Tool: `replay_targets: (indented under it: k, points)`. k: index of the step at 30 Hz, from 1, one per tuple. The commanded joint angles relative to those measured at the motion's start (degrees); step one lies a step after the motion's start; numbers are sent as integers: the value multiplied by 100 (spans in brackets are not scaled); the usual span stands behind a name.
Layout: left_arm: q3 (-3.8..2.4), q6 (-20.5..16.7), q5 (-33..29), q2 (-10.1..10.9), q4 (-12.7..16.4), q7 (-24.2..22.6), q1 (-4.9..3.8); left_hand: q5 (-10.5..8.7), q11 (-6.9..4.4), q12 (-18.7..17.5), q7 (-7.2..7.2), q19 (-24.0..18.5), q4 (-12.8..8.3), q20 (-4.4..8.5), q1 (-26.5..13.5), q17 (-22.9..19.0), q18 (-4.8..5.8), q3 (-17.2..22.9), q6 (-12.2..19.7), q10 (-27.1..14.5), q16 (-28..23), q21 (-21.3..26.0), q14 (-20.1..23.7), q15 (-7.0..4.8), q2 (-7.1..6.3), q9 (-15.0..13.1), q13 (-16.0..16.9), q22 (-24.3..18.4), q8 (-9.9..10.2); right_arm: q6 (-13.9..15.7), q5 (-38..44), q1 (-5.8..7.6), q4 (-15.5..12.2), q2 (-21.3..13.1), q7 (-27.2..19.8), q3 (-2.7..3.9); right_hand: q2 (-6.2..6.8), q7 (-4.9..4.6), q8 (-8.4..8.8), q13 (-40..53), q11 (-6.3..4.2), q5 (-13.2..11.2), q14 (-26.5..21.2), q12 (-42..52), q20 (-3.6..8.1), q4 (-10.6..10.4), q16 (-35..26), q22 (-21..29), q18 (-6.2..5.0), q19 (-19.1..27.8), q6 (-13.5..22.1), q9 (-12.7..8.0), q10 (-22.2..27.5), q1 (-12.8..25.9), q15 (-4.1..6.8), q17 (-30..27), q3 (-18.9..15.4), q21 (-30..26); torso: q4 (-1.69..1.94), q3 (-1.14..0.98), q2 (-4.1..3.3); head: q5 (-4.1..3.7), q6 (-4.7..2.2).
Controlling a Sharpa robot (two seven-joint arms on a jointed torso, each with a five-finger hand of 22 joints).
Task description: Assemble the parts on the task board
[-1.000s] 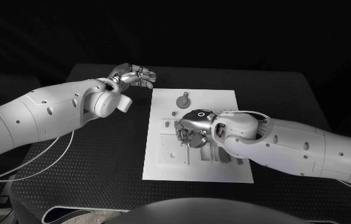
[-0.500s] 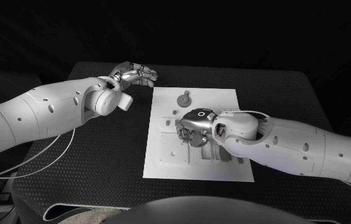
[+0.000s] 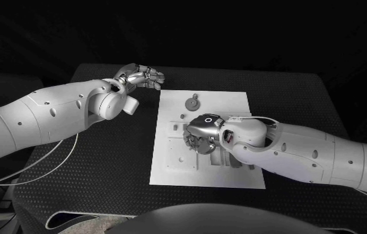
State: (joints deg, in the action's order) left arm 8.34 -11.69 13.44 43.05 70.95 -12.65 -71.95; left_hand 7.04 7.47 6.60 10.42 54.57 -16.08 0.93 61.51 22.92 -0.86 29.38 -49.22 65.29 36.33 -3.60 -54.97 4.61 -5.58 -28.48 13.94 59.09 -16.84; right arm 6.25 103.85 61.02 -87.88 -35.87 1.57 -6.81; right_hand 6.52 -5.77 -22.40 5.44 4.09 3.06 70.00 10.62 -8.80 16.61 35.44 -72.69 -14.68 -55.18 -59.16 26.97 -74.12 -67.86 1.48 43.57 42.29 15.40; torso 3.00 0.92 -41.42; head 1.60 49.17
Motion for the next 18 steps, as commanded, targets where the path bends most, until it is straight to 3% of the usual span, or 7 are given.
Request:
replay_targets:
  k: [1,18]
  points:
    - [-6,87,-33,-5,15,-33,-7,27,-8,19,0,28,10,0,14,7,-55,-21,23,-29,-25,-22,-28,11,-29,7,-5,-8,-5,-76,107,-34,13,24,-52,-7,-14,-13,-19,-4,10,-18,19,-22,-1,6,3,-10,-32,-33,-43,4,-16,29,5,7,-39,5,-3,-2,-2,17,11]
    - [-6,93,-33,2,19,-29,-7,27,-6,20,1,27,11,-1,12,18,-54,-22,26,-32,-34,-22,-27,12,-28,8,-6,-14,-5,-135,156,-88,120,83,-33,-9,-16,-13,-18,-3,10,-18,20,-27,0,5,1,-18,-32,-35,-42,6,-18,27,5,15,-41,5,-1,1,-2,26,40]
